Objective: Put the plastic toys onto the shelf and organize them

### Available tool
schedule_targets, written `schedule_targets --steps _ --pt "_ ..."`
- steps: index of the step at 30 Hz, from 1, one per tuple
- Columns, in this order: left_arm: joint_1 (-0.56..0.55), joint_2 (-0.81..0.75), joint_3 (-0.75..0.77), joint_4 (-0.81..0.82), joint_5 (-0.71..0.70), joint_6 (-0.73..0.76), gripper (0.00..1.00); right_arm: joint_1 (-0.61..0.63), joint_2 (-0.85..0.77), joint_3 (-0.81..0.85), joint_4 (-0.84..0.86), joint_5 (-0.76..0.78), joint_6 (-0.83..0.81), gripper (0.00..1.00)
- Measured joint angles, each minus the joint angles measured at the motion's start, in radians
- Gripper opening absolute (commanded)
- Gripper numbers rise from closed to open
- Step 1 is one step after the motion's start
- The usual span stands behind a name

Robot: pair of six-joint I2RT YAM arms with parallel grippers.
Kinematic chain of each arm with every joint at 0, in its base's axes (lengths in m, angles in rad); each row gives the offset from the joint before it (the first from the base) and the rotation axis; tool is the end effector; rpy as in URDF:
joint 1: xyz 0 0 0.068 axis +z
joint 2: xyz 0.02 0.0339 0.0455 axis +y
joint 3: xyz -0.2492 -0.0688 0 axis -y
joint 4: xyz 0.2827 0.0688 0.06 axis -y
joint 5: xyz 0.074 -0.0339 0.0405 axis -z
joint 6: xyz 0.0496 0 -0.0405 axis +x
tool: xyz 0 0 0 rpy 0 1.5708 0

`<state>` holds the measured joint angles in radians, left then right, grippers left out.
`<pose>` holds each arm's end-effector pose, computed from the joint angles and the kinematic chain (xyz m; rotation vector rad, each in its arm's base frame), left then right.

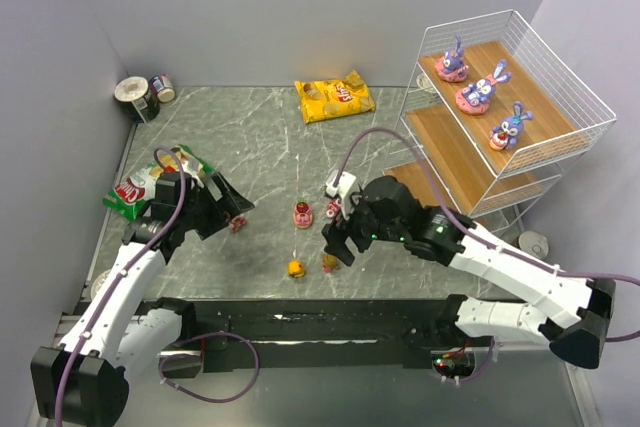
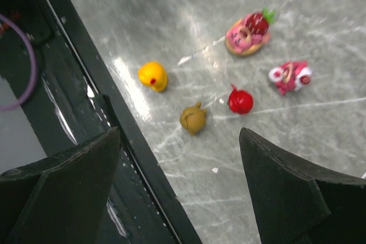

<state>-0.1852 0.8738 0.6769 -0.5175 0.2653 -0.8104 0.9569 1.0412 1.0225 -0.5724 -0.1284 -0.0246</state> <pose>0.2346 -0.0572 0.2283 -0.5962 2.3176 -0.8006 0.1562 0.2327 0.3146 -1.1204 1.9342 0.6636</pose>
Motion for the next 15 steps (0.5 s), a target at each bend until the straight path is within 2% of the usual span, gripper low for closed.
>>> schedule_targets --steps 8,15 --pt "0.000 -0.013 -0.011 0.001 -0.003 -0.008 0.98 0.021 0.081 -0.159 0.084 -0.084 -0.041 0.88" --pt "0.000 -0.013 -0.017 0.001 -0.003 -0.018 0.98 0.092 0.212 -0.174 0.195 -0.107 -0.047 0.86"
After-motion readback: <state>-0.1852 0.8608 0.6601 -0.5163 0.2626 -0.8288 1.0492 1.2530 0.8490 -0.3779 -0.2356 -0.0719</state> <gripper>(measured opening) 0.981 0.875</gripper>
